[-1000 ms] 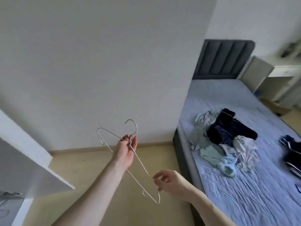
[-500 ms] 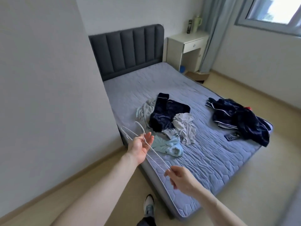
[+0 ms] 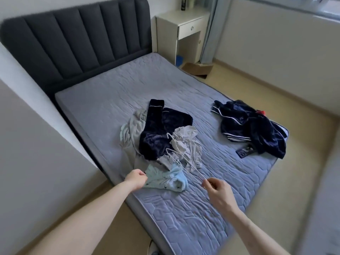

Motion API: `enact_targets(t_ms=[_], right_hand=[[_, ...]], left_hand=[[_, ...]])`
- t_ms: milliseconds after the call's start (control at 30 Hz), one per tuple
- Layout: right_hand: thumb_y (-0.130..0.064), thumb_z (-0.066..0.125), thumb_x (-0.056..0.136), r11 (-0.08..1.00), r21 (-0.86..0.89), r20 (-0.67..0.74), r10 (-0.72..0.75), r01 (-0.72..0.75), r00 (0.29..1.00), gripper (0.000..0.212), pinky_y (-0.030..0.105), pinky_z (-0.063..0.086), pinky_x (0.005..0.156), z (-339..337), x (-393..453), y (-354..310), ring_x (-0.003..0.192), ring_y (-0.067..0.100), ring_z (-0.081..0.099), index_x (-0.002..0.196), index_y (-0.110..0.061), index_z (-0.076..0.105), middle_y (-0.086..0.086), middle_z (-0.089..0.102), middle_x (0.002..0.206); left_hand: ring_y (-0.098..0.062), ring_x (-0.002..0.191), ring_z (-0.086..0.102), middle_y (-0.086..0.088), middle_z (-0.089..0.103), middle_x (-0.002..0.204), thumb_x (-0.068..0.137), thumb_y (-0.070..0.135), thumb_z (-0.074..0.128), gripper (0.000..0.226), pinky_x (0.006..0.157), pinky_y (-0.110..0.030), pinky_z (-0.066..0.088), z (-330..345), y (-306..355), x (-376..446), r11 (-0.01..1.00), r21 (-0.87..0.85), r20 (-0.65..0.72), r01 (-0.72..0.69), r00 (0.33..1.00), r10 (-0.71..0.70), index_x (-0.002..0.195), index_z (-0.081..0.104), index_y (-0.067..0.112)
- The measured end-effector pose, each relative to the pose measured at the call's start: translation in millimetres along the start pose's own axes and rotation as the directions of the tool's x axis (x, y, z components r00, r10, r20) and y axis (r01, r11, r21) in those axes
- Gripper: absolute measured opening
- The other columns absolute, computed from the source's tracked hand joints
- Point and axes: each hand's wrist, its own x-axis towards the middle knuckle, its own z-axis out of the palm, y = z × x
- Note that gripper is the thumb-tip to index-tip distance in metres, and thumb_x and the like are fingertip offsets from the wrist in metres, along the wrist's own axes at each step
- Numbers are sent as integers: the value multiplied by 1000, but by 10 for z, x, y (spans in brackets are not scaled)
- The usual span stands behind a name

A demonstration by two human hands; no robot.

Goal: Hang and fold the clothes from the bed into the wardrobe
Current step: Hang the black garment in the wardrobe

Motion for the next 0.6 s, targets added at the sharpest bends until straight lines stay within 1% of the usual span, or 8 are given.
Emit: enact_targets(t_ms=[33,67,167,300,367,467,533,600], right_hand=[[-32,60,101,1000,11,-17,15,-15,1000,33,29,31,49,-46,171,74,44,7,37,71,-23,72,-5,49,48],[-32,60,101,1000,19,-31,25,-25,999,33,26,29,48,-88,345,144,44,6,37,71,-23,72,-6,49,48],[-34,59,101,999,33,-57,29,-27,998,35,23,27,46,-140,783,281,44,7,38,71,-21,72,-7,49,47],[-33,59,102,998,47,-81,35,-31,996,35,25,27,48,-80,1450,654,44,7,36,70,-23,71,-7,47,48],[-33,61,101,999,50,-83,23,-19,996,34,23,25,46,21,1776,840,43,8,35,69,-25,70,-7,45,46],[-33,63,99,998,63,-80,19,-14,997,32,23,25,46,288,2155,1138,44,7,33,70,-23,73,-6,43,46],[-31,65,99,997,74,-87,24,-18,996,30,21,25,47,402,2291,1263,45,8,33,71,-21,74,-6,41,46],[-30,66,98,997,75,-81,27,-20,996,30,20,26,47,517,2422,1383,45,8,34,70,-21,73,-6,41,45]], left_hand=[[-27,103,65,-3,70,109,94,22,60,17,91,-34,53,-4,74,171,985,173,7,-27,1000,26,108,69,17],[-25,108,64,-1,69,115,93,24,60,18,93,-32,52,2,153,361,956,288,14,-54,999,52,108,69,20],[-25,112,61,-3,57,126,92,30,60,19,96,-33,50,23,374,855,891,441,15,-108,994,113,109,68,26],[-23,116,59,1,45,139,92,35,59,28,97,-32,48,348,559,1693,864,482,25,-143,988,150,119,65,31],[-22,126,55,3,36,152,90,33,58,34,102,-32,46,525,584,2113,859,493,32,-137,990,139,124,63,32],[-26,145,36,3,17,166,89,29,56,42,109,-36,42,797,531,2772,842,532,40,-92,996,83,130,61,37],[-28,152,22,1,7,170,88,25,54,44,114,-40,39,943,494,3102,840,538,47,-76,997,60,129,62,39],[-30,155,12,-1,-1,172,89,24,55,43,118,-41,33,1092,423,3433,850,525,36,-50,999,37,128,65,39]])
